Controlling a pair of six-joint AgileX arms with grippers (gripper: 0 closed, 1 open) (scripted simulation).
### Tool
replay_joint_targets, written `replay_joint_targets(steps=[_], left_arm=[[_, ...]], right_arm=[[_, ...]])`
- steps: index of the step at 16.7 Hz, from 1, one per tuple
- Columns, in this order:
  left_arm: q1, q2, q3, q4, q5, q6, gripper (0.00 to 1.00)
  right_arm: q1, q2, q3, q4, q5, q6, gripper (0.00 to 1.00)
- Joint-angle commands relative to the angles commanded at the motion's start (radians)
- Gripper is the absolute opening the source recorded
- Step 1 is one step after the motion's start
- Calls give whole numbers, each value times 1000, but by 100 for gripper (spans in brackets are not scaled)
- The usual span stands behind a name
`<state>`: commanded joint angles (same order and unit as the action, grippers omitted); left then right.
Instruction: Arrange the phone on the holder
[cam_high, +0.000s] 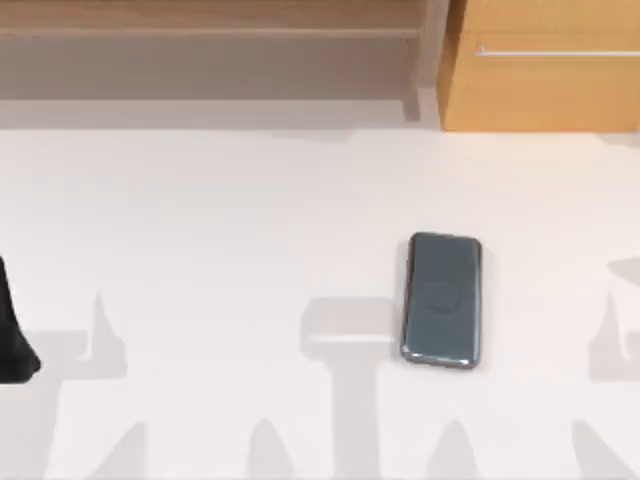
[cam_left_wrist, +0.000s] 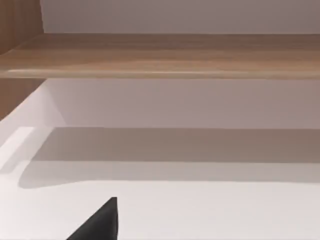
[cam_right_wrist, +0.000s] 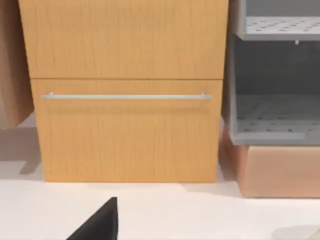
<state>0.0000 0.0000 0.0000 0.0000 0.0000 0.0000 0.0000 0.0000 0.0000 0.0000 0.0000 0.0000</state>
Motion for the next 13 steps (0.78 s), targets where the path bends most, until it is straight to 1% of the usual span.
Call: replay_joint_targets(steps=[3, 6, 9, 13], left_arm=[[0, 0, 0, 0, 0, 0, 100], [0, 0, 0, 0, 0, 0, 100], [0, 0, 0, 0, 0, 0, 100], [0, 0, 0, 0, 0, 0, 100]], right_arm=[[1, 9, 4, -3, 0, 5, 100], [10, 94, 46, -41, 0, 52, 100], [29, 264, 130, -119, 5, 138, 100], [72, 576, 303, -268, 13, 283, 100]])
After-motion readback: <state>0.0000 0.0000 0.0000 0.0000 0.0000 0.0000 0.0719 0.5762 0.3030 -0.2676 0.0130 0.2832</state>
